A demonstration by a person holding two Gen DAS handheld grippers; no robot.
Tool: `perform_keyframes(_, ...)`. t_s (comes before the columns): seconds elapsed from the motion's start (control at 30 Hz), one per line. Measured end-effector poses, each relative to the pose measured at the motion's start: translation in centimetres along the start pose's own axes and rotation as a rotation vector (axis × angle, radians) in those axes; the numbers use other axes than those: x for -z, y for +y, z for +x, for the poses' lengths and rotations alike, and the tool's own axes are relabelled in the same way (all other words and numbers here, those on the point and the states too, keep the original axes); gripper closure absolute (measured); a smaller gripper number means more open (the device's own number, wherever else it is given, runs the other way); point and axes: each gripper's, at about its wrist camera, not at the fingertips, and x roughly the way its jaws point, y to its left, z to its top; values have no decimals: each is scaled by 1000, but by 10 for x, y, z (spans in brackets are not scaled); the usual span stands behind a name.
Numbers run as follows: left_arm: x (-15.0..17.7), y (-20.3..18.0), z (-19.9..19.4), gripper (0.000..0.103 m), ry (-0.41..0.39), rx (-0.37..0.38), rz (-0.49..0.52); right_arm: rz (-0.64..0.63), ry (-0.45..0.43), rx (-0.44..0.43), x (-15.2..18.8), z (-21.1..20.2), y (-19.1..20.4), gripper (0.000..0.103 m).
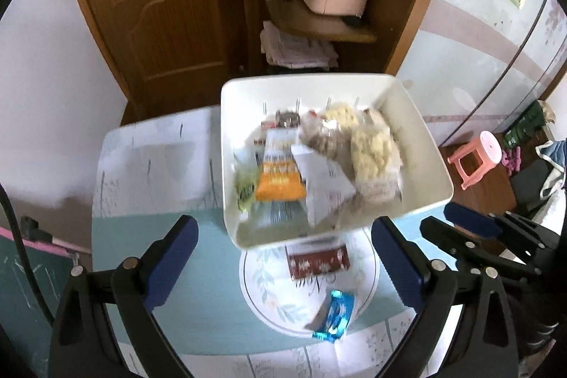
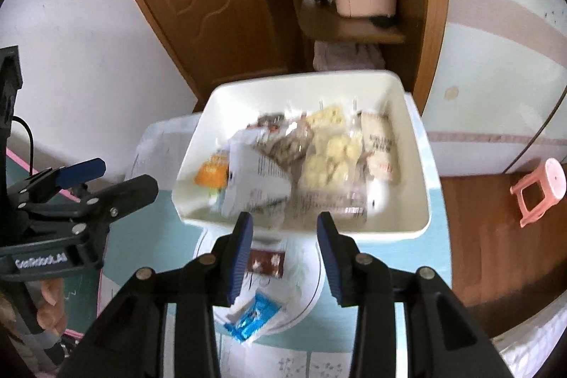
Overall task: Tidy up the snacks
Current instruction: 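Release the protein bar into the tray and move both tools toward the placemat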
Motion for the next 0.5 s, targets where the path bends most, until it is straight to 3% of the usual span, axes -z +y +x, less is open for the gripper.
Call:
perform_keyframes(0.23,33,11,17,5,47,-3,-29,45,116,-33,42,34,4,63)
perform_keyframes(0.5,68,18,43,5,96,-59,8,153,297,-60,100,82,11,62)
